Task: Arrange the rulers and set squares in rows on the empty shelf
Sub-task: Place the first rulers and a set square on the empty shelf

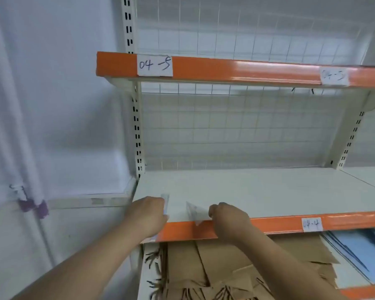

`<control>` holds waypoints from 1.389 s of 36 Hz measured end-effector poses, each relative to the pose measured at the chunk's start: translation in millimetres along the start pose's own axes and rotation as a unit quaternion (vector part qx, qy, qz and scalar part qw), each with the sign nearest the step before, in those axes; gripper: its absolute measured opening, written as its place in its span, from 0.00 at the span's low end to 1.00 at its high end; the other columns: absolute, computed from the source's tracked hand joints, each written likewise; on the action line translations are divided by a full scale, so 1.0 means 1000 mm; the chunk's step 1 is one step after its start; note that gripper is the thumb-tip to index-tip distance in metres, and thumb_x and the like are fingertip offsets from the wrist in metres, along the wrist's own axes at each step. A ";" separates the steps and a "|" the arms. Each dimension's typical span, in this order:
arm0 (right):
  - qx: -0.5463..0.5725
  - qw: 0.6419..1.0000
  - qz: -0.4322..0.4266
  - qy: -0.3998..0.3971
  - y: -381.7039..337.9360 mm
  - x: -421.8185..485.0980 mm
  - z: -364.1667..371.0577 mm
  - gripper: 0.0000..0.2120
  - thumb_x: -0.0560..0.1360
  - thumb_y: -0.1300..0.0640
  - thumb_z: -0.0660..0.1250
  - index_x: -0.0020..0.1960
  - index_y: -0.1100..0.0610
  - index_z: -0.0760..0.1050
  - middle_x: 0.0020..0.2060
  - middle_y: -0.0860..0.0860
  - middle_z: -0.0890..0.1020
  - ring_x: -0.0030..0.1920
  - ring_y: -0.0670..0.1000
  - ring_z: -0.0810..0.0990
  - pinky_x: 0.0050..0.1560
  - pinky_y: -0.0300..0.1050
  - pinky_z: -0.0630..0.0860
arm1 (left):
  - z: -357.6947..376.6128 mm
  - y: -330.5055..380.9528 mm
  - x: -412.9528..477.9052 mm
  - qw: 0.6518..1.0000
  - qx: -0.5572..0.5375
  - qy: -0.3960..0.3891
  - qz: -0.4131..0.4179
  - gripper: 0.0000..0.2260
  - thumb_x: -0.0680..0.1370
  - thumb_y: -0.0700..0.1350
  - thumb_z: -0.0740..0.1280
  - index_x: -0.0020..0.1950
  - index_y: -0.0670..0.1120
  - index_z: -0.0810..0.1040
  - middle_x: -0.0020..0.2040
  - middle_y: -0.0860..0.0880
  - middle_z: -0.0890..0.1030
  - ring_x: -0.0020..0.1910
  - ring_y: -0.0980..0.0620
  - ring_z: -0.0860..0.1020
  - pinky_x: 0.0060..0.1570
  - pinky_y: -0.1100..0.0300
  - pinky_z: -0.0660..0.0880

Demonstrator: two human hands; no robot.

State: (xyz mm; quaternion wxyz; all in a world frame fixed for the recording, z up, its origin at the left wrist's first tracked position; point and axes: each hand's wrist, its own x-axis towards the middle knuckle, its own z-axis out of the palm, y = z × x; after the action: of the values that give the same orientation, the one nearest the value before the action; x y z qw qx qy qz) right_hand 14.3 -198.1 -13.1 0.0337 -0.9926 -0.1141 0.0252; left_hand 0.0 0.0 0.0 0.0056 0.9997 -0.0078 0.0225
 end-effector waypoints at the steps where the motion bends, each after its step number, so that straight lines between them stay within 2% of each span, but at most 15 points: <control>1: -0.001 1.000 0.003 0.004 -0.003 0.003 0.000 0.19 0.75 0.65 0.55 0.64 0.56 0.71 0.59 0.54 0.74 0.59 0.56 0.75 0.53 0.46 0.72 | 0.000 -0.003 0.001 1.000 -0.001 -0.007 -0.004 0.14 0.81 0.52 0.58 0.61 0.48 0.74 0.60 0.49 0.77 0.59 0.49 0.75 0.50 0.60 0.70; 8: 0.001 0.998 0.007 0.057 -0.010 0.025 0.009 0.11 0.79 0.59 0.55 0.57 0.59 0.72 0.45 0.51 0.66 0.45 0.53 0.67 0.43 0.43 0.66 | 0.012 -0.013 0.017 0.999 0.001 0.000 -0.033 0.08 0.80 0.52 0.57 0.48 0.49 0.72 0.43 0.52 0.73 0.44 0.50 0.72 0.32 0.61 0.62; 12: 0.022 0.998 0.023 0.048 -0.011 0.035 0.010 0.17 0.81 0.48 0.54 0.58 0.59 0.73 0.48 0.53 0.70 0.54 0.55 0.74 0.45 0.44 0.67 | 0.019 -0.004 0.022 0.999 0.006 -0.026 -0.046 0.16 0.79 0.61 0.58 0.49 0.48 0.74 0.52 0.49 0.78 0.52 0.49 0.78 0.41 0.61 0.68; 16: 0.030 0.997 0.041 0.055 -0.012 0.040 0.009 0.20 0.80 0.43 0.54 0.59 0.58 0.71 0.55 0.53 0.74 0.57 0.55 0.74 0.48 0.45 0.69 | 0.025 0.003 0.026 0.997 0.018 -0.049 -0.051 0.23 0.78 0.65 0.55 0.55 0.49 0.75 0.40 0.49 0.75 0.48 0.50 0.78 0.39 0.59 0.68; 18: 0.037 0.997 0.045 0.056 -0.012 0.041 0.009 0.22 0.80 0.41 0.54 0.60 0.58 0.71 0.56 0.54 0.74 0.57 0.55 0.74 0.49 0.45 0.69 | 0.027 0.006 0.029 0.997 0.031 -0.049 -0.057 0.26 0.79 0.65 0.54 0.68 0.49 0.71 0.46 0.48 0.77 0.50 0.49 0.77 0.40 0.59 0.67; 22: 0.040 0.997 0.054 0.027 -0.014 0.044 0.010 0.24 0.78 0.40 0.56 0.63 0.58 0.69 0.57 0.54 0.74 0.59 0.55 0.73 0.51 0.46 0.70 | 0.025 0.014 0.032 0.996 0.043 -0.062 -0.057 0.26 0.82 0.59 0.52 0.78 0.51 0.56 0.61 0.50 0.77 0.56 0.49 0.77 0.44 0.59 0.70; 25: 0.047 0.997 0.063 0.008 -0.015 0.044 0.011 0.23 0.78 0.41 0.57 0.63 0.57 0.69 0.58 0.54 0.73 0.59 0.55 0.73 0.50 0.46 0.69 | 0.025 0.017 0.030 0.994 0.004 -0.094 -0.053 0.29 0.83 0.53 0.51 0.79 0.50 0.38 0.76 0.50 0.62 0.60 0.50 0.76 0.50 0.61 0.70; 28: 0.061 0.996 0.065 0.004 -0.016 0.045 0.010 0.22 0.78 0.43 0.58 0.63 0.58 0.69 0.59 0.54 0.74 0.59 0.55 0.74 0.52 0.45 0.70 | 0.035 0.014 0.038 0.994 -0.020 -0.085 -0.063 0.27 0.82 0.47 0.53 0.79 0.50 0.47 0.74 0.53 0.66 0.43 0.51 0.77 0.33 0.62 0.66; 30: 0.072 0.995 0.071 -0.009 -0.016 0.046 0.009 0.22 0.77 0.43 0.59 0.62 0.58 0.70 0.59 0.53 0.74 0.60 0.54 0.74 0.52 0.45 0.70 | 0.037 0.013 0.040 0.994 -0.028 -0.073 -0.071 0.27 0.80 0.43 0.55 0.79 0.49 0.52 0.69 0.52 0.71 0.40 0.52 0.75 0.32 0.63 0.63; 32: 0.084 0.993 0.076 -0.018 -0.016 0.047 0.009 0.19 0.77 0.43 0.60 0.59 0.57 0.70 0.58 0.53 0.74 0.57 0.54 0.75 0.48 0.43 0.69 | 0.035 0.015 0.038 0.994 -0.025 -0.071 -0.075 0.22 0.80 0.42 0.57 0.75 0.48 0.61 0.51 0.51 0.76 0.42 0.52 0.74 0.34 0.62 0.64; 34: 0.094 0.992 0.080 -0.024 -0.016 0.048 0.009 0.15 0.76 0.43 0.60 0.53 0.55 0.69 0.57 0.53 0.75 0.50 0.53 0.73 0.46 0.42 0.67 | 0.032 0.016 0.035 0.995 -0.024 -0.063 -0.078 0.10 0.79 0.42 0.58 0.59 0.47 0.74 0.37 0.52 0.69 0.41 0.52 0.75 0.35 0.62 0.64; 38: 0.098 0.992 0.081 -0.019 -0.017 0.050 0.010 0.10 0.76 0.47 0.60 0.44 0.54 0.67 0.52 0.53 0.74 0.46 0.52 0.69 0.45 0.42 0.67 | 0.030 0.015 0.032 0.995 -0.022 -0.057 -0.082 0.07 0.79 0.42 0.58 0.51 0.45 0.75 0.34 0.52 0.66 0.37 0.52 0.71 0.31 0.62 0.63; 41: 0.096 0.992 0.087 -0.008 -0.019 0.049 0.010 0.15 0.75 0.51 0.59 0.33 0.52 0.59 0.44 0.52 0.70 0.44 0.53 0.69 0.44 0.41 0.66 | 0.028 0.015 0.030 0.995 -0.023 -0.047 -0.082 0.07 0.79 0.42 0.58 0.41 0.47 0.70 0.33 0.52 0.66 0.32 0.54 0.68 0.28 0.62 0.60; 46: 0.084 0.994 0.074 -0.001 -0.025 0.046 0.010 0.19 0.75 0.44 0.61 0.32 0.51 0.59 0.44 0.51 0.71 0.44 0.52 0.71 0.39 0.40 0.66 | 0.030 0.014 0.031 0.996 -0.025 -0.040 -0.073 0.08 0.79 0.42 0.58 0.53 0.45 0.75 0.34 0.52 0.66 0.37 0.51 0.72 0.29 0.62 0.61; 50: 0.087 0.993 0.077 -0.004 -0.024 0.048 0.009 0.12 0.75 0.47 0.62 0.40 0.54 0.66 0.46 0.52 0.72 0.45 0.52 0.70 0.43 0.41 0.67 | 0.030 0.014 0.031 0.996 -0.033 -0.040 -0.070 0.11 0.79 0.42 0.58 0.59 0.45 0.74 0.34 0.52 0.66 0.44 0.50 0.77 0.35 0.61 0.65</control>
State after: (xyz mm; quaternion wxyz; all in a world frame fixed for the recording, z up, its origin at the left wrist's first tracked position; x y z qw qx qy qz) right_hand 55.3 -163.5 -22.7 0.1172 -0.9916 -0.0347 0.0414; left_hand 32.6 -14.7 -28.8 0.0401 0.9971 0.0617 -0.0185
